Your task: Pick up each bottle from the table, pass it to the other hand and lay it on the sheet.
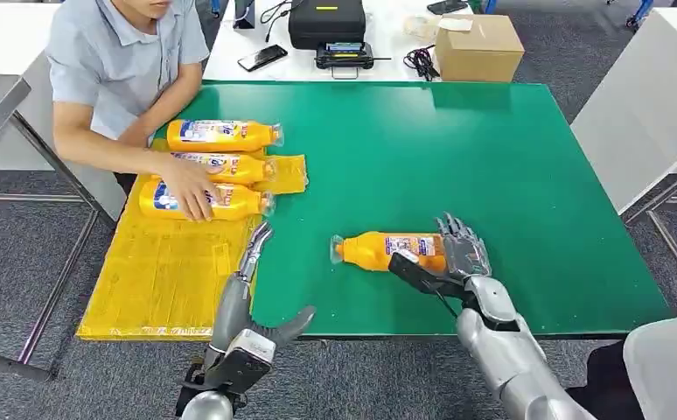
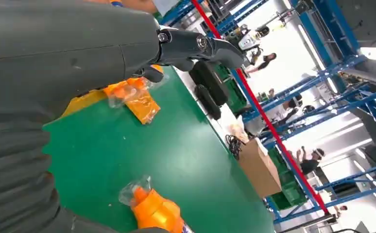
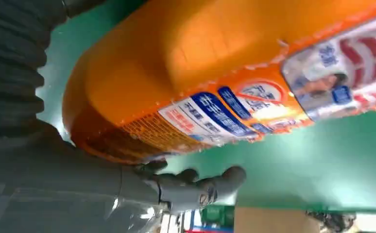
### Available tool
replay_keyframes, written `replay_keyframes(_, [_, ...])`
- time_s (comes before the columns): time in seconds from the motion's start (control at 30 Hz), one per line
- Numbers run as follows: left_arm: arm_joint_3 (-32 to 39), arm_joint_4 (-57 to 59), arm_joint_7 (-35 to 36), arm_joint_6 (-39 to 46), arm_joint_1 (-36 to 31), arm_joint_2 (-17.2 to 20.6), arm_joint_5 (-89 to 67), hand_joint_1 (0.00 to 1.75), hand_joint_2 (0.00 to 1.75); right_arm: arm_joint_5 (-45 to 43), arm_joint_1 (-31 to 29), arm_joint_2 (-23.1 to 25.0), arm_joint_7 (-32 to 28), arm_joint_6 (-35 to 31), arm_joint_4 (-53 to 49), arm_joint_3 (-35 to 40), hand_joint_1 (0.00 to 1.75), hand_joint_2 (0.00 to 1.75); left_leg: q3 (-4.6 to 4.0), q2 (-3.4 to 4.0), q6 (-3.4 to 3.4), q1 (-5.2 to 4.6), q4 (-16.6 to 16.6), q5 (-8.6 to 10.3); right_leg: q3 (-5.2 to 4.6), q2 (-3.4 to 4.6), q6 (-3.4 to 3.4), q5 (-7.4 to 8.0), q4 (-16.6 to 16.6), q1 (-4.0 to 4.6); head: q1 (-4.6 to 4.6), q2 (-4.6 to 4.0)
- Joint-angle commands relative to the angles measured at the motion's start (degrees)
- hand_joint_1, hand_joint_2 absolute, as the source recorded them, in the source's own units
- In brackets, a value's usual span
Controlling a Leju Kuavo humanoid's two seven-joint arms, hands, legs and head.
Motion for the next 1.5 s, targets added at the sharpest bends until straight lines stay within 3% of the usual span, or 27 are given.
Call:
replay_keyframes(0.03, [-1.7,6.5,-0.7,-0.1,-3.9,0.5,0.9,0.00,1.75,-3.7,-5.8,-1.4,-3.6,4.5,13.3,0.0,1.75,1.75,0.32,-0.05,-0.08,0.02,-0.1,-0.04,0.34,-0.09,-0.11,-0.06,-0.1,0.03,0.02,0.00])
replay_keyframes(0.17, [-1.7,6.5,-0.7,-0.1,-3.9,0.5,0.9,0.00,1.75,-3.7,-5.8,-1.4,-3.6,4.5,13.3,0.0,1.75,1.75,0.39,-0.12,-0.05,0.00,-0.1,-0.01,0.41,-0.14,-0.09,-0.05,-0.1,0.01,0.02,0.00])
replay_keyframes(0.23, [-1.9,6.6,-0.9,0.0,-3.9,0.7,1.0,0.00,1.75,-6.3,-5.0,-1.0,-6.0,4.9,12.9,-0.9,1.75,1.75,0.46,-0.09,-0.06,0.04,-0.1,-0.03,0.48,-0.10,-0.11,-0.05,-0.1,0.05,0.02,0.00])
replay_keyframes(0.3, [-2.4,7.1,-1.9,0.1,-4.1,0.9,1.9,0.00,1.75,-13.2,-3.0,-1.0,-13.2,8.3,11.2,-2.7,1.75,1.75,0.51,-0.13,-0.07,0.05,-0.1,-0.03,0.56,-0.15,-0.12,-0.06,-0.1,0.06,0.00,0.00])
replay_keyframes(0.57, [-3.6,8.5,-3.4,-0.3,-4.8,0.9,4.1,0.00,1.75,-21.5,-0.2,-2.3,-19.5,12.9,9.9,-2.6,1.75,1.75,0.71,0.00,-0.11,0.07,-0.1,-0.09,0.67,-0.11,-0.14,-0.06,-0.1,0.08,0.02,0.00])
replay_keyframes(0.67, [-2.7,7.8,-5.6,0.2,-4.3,-0.1,7.7,0.00,1.75,-27.0,0.9,-1.7,-23.4,15.9,8.1,-4.7,1.75,1.75,0.80,0.03,-0.15,0.08,-0.1,-0.11,0.75,-0.13,-0.15,-0.06,-0.1,0.10,0.04,0.00])
replay_keyframes(0.73, [0.5,6.3,-9.0,0.2,-3.1,-3.3,20.0,0.00,1.75,-32.0,3.1,-1.1,-26.2,17.8,4.0,-5.9,1.75,1.75,0.87,0.08,-0.14,0.08,-0.1,-0.13,0.80,-0.07,-0.14,-0.06,-0.1,0.10,0.02,0.00])
replay_keyframes(0.97, [0.6,10.3,-8.6,0.8,-4.6,-3.2,36.7,0.00,1.75,-38.5,8.0,0.3,-26.0,19.0,-6.0,-6.0,1.75,1.75,0.89,0.18,-0.14,0.05,-0.1,-0.13,0.81,0.08,-0.14,-0.03,-0.1,0.06,0.02,0.00])
replay_keyframes(1.13, [-2.1,19.0,-1.8,-9.7,-5.6,-1.4,55.9,0.00,1.75,-45.9,9.5,2.0,-25.5,23.2,-13.9,-0.9,1.75,1.75,0.96,0.18,-0.17,0.04,-0.1,-0.15,0.86,0.11,-0.16,-0.06,-0.1,0.06,0.04,0.00])
replay_keyframes(1.3, [-2.6,21.1,-1.7,-10.8,-6.6,-1.3,57.4,0.00,1.75,-46.7,8.9,1.9,-25.6,23.5,-13.6,0.6,1.75,1.75,0.51,0.25,-0.12,0.02,-0.1,-0.13,0.43,0.17,-0.11,-0.02,0.0,0.03,0.00,0.00])
replay_keyframes(1.5, [-4.0,23.1,-0.9,-10.6,-8.1,-1.2,57.1,0.00,1.75,-47.0,8.4,2.0,-26.3,24.0,-13.4,2.3,1.75,1.75,0.53,0.07,-0.11,0.03,0.0,-0.17,0.53,0.07,-0.14,-0.10,0.0,0.05,0.00,0.00])
